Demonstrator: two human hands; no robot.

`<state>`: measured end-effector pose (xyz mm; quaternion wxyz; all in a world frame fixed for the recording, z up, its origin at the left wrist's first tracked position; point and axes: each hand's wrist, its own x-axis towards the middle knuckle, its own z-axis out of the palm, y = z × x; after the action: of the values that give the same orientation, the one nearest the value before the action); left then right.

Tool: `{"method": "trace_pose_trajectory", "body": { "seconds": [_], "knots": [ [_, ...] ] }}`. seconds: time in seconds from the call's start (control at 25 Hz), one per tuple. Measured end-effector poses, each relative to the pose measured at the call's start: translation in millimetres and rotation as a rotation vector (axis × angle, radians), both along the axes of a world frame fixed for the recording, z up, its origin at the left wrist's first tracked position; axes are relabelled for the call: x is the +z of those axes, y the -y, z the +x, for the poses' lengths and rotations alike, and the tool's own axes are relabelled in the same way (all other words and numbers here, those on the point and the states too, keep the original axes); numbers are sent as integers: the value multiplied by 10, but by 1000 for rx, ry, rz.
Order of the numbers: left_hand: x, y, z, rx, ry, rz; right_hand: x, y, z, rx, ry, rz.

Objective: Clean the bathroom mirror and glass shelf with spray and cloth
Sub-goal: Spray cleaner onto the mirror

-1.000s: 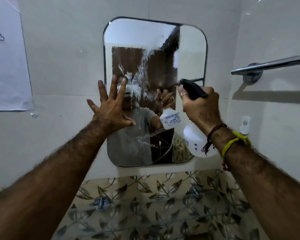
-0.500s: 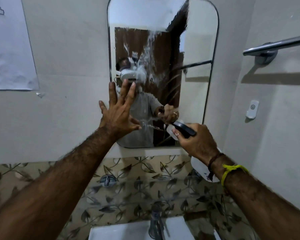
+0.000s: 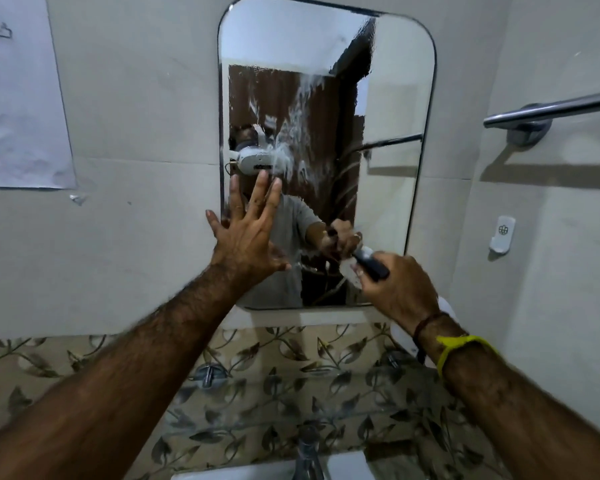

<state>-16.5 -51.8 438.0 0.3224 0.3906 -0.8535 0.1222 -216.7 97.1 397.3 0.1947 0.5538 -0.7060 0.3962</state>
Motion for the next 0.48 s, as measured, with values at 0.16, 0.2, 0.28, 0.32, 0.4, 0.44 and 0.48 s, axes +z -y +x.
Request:
{"method": "trace_pose_trajectory", "body": {
  "seconds": [0.16, 0.2, 0.28, 0.32, 0.4, 0.44, 0.48],
  "knots": [
    [297, -42, -83, 1, 36, -71, 450, -23, 95, 35, 10, -196],
    [356, -29, -82, 12, 40, -96, 527, -20, 112, 52, 4, -222],
    [463, -6, -54, 22, 48, -124, 669, -29, 141, 79, -15, -248],
    [504, 13, -36, 27, 57, -138, 743, -38, 147, 78, -29, -272],
    [597, 46, -13, 33, 92, -184, 949, -55, 154, 41, -36, -367],
    [631, 64, -14, 31, 106, -219, 1068, -51, 133, 33, 0, -442],
    [660, 76, -22, 25, 112, -260, 1193, -42, 97, 50, 83, -527]
  ]
}}
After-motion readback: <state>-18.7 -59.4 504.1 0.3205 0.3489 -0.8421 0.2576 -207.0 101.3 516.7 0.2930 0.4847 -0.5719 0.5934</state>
